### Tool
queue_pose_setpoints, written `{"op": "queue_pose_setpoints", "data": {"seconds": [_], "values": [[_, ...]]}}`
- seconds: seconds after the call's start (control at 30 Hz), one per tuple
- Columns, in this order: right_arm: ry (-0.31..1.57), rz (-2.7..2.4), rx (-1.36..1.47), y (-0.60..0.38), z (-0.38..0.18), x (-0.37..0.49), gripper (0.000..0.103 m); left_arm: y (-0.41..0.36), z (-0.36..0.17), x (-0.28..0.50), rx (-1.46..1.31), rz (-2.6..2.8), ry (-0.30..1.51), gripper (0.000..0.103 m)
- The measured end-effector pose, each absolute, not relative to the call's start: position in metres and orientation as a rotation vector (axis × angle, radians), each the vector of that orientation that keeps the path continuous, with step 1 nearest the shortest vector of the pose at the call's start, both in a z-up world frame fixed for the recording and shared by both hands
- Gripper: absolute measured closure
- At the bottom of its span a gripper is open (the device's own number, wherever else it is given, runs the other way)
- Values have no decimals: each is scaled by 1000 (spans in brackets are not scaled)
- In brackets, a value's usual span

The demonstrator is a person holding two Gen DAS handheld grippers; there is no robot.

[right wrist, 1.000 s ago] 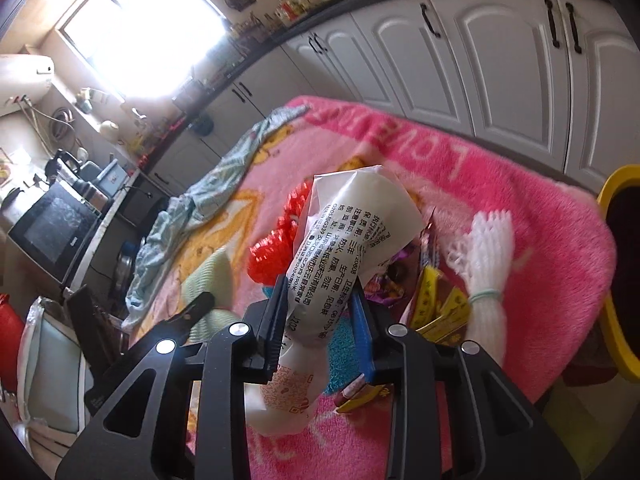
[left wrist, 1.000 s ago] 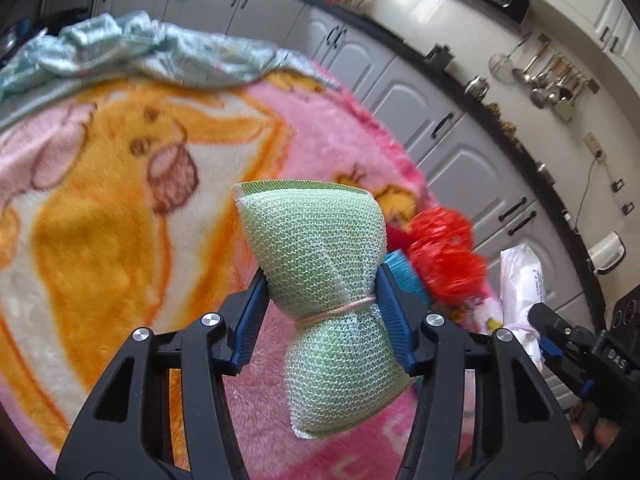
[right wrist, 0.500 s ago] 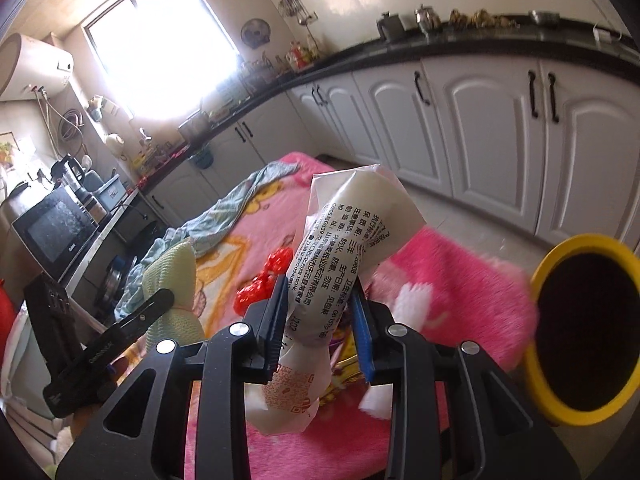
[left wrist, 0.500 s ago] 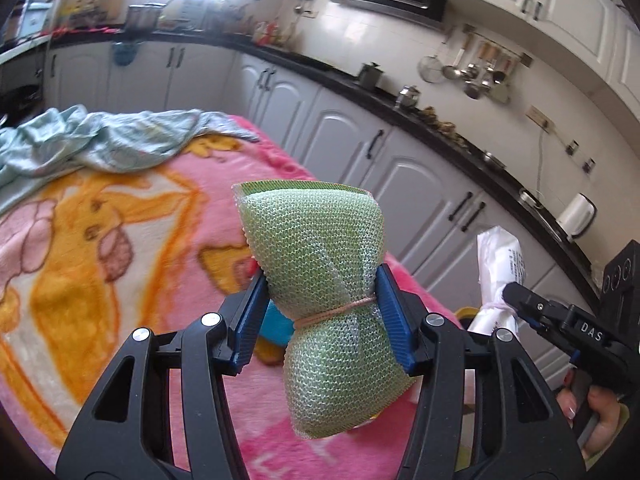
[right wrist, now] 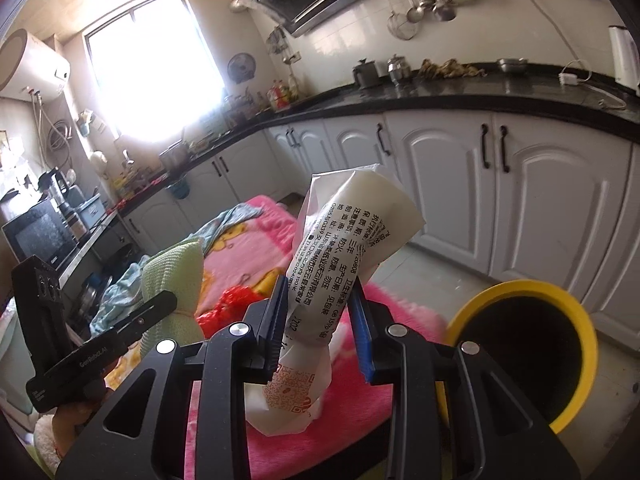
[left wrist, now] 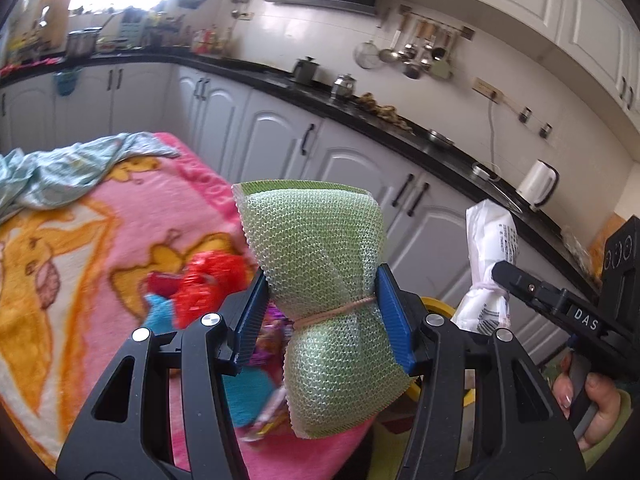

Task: Collect trash
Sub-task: 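Carry both held items over the yellow bin and open both tools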

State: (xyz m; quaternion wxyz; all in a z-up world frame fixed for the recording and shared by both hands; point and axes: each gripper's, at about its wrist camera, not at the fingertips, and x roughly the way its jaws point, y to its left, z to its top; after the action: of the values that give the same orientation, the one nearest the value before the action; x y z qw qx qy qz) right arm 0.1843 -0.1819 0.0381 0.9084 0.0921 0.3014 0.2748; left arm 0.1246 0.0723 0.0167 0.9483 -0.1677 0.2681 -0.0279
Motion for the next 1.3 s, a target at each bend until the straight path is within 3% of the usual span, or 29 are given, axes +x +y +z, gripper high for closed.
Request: {"op": "queue_pose_setpoints", "data": {"seconds": [0.57,1.17,1.3], "values": [[551,370,163,-283,39,192,74,-40,20,174,-240,-232,569,57],[564,202,90,-341,-14,219,74,-127,-19,240,-195,-331,641,56],[592,178,124,-350,-30,230,70,-136,-32,252,-192,-342,661,54]]}}
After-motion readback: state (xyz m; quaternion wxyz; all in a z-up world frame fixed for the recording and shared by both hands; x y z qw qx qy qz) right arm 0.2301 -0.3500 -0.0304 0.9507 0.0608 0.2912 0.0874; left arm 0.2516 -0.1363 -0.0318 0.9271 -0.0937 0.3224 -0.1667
